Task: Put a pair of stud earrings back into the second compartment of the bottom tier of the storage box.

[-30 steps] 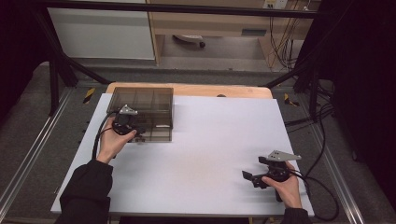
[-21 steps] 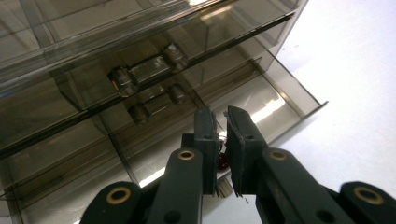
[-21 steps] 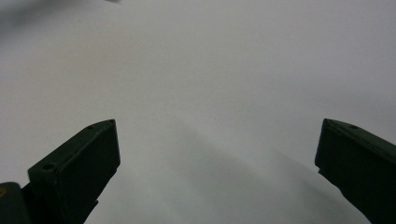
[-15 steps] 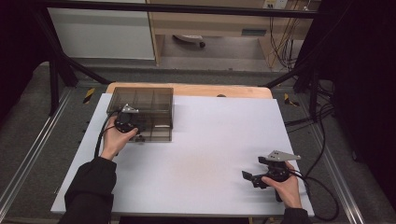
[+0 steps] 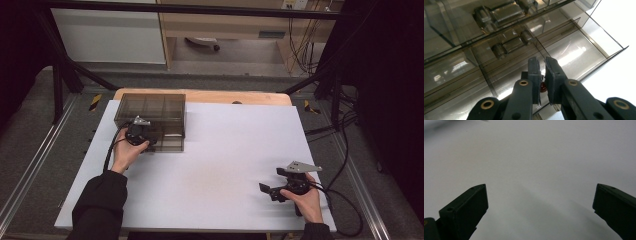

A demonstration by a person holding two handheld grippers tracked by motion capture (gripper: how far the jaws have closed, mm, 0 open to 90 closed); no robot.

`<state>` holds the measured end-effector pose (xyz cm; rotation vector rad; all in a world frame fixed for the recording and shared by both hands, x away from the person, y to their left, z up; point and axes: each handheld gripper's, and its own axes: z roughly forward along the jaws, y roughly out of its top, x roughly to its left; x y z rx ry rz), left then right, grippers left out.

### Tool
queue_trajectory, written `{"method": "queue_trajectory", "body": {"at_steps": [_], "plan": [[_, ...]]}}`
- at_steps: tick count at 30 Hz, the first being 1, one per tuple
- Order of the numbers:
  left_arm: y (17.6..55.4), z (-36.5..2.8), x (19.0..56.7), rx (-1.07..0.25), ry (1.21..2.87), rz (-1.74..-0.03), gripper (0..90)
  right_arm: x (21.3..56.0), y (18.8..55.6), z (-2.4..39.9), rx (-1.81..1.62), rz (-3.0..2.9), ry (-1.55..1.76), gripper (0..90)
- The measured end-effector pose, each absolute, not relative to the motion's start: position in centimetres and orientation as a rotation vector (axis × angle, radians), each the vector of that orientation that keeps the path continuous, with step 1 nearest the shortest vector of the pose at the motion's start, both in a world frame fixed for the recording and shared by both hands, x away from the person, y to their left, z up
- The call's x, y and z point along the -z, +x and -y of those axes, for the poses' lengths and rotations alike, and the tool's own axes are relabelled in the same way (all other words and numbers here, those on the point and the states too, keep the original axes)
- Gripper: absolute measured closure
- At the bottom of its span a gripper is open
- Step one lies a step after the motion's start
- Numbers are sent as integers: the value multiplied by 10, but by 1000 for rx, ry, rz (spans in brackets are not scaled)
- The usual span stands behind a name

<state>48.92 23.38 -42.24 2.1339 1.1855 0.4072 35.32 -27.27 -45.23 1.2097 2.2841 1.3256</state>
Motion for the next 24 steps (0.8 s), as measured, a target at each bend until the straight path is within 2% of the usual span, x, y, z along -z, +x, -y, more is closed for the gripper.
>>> {"method": "queue_trajectory", "body": {"at_steps": [8,24], "plan": [[490,-230,425,-396,2145,-1183,807,452,353,273,-1328,-2280,1211,7],[475,-235,404,-384,2093,-1168,578,452,353,273,-1328,-2280,1214,6]]}}
